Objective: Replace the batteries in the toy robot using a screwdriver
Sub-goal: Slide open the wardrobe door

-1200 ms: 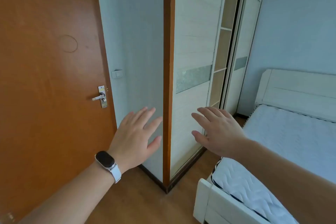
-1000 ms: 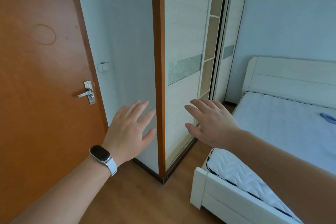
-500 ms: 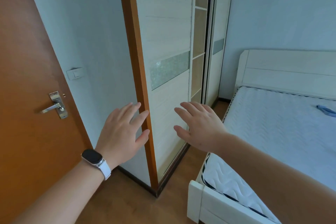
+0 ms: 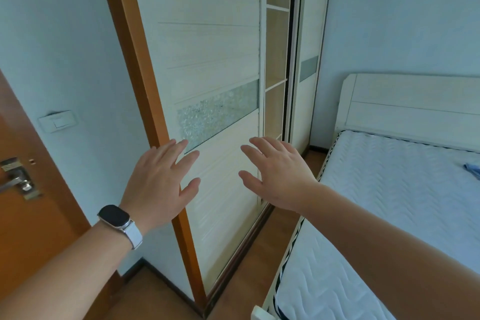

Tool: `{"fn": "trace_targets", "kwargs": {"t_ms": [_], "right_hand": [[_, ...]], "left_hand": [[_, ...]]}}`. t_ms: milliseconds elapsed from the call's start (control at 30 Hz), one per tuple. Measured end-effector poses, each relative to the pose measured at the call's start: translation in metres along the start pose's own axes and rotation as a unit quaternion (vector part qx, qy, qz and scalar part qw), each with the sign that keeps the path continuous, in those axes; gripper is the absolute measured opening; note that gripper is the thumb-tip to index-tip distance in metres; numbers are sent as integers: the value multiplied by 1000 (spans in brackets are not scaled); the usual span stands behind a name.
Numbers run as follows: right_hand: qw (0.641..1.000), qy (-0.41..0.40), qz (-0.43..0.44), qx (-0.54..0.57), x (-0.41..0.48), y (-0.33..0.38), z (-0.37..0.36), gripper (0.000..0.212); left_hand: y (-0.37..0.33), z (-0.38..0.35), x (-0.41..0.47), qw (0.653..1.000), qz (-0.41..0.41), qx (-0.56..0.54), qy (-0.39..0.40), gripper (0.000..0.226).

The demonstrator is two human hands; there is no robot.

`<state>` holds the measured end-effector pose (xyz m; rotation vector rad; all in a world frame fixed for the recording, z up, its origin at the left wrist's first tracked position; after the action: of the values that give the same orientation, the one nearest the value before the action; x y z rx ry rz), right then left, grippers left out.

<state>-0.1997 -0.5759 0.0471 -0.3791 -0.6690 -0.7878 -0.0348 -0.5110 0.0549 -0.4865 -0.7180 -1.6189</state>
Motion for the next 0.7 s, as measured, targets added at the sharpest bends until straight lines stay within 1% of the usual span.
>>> {"fn": "trace_targets", "kwargs": {"t_ms": [100,233,367,500,600,700], "right_hand": [[1000,-10,4,1,22,-8,-15,58],[1000,-6,1,4,52,-14,-46,59],[1000,-4,6,-10,81,-12,-82,58],[1000,0,-9,-27,120,-11,-116,60],[999,-6,-11,-32,154,-6,-140,62],[999,-27,-30,-35,180,-2,-151,61]], "left_hand": [[9,-13,22,1000,1,-1,-16,56],[32,-40,46,999,-14,1,-31,54],[63,-70,65,998,-34,22,-39,53],[106,-95,90,998,-36,31,-41,53],[135,-105,109,996,-48,18,-68,52],[152,-108,128,993,-64,10,-99,51]]}}
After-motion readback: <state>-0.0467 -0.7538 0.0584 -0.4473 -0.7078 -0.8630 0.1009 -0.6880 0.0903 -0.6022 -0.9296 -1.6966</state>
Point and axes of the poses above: each hand's wrist, its own x-axis towards the middle knuckle, its own z-axis out of the back of the hand, y = z × x, the point moved 10 cm from there along x, towards the middle knuckle, and after that the axes turned 15 degrees about -y, right-handed, at the moved point
